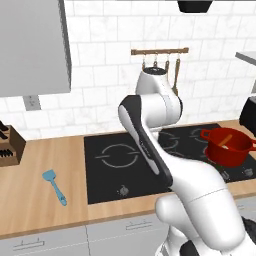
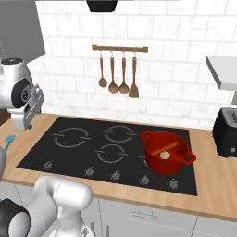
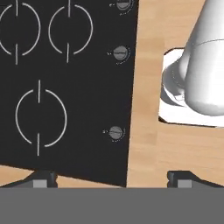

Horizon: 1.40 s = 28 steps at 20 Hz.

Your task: Put the carrot and garlic in the pot. Retrieve the spatula and lightly stir the vegetables in the pot.

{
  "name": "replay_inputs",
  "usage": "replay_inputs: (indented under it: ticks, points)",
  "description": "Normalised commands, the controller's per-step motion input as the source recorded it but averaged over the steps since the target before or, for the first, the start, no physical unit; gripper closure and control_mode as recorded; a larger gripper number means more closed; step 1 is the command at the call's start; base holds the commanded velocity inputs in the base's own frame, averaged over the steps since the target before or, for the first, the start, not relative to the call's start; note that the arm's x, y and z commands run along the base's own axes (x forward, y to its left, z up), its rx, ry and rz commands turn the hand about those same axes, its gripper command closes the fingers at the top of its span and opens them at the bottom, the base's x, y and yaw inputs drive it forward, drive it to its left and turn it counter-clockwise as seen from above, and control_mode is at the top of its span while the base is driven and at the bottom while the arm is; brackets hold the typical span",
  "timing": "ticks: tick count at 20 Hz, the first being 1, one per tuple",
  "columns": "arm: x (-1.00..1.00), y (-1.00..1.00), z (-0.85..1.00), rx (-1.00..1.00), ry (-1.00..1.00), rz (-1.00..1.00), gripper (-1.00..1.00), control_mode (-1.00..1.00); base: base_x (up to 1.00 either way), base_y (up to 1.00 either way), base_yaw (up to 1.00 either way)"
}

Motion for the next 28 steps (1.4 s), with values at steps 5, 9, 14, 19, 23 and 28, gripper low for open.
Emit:
replay_inputs:
  ticks: [5,9,14,19,23,28]
  points:
    - [-0.28,0.25,-0.32,0.19,0.02,-0.79,-1.00,-1.00,0.00,0.00,0.00]
    - [-0.32,0.53,-0.27,0.13,0.05,-0.69,-1.00,-1.00,0.00,0.00,0.00]
    - [-0.28,0.79,-0.03,0.15,0.01,-0.57,-1.00,-1.00,0.00,0.00,0.00]
    - [-0.23,0.92,-0.01,0.17,0.00,-0.52,-1.00,-1.00,0.00,0.00,0.00]
    - [0.00,0.98,-0.07,0.05,0.01,-0.54,-1.00,-1.00,0.00,0.00,0.00]
    - [0.00,1.00,-0.18,0.00,0.01,-0.53,-1.00,-1.00,0.00,0.00,0.00]
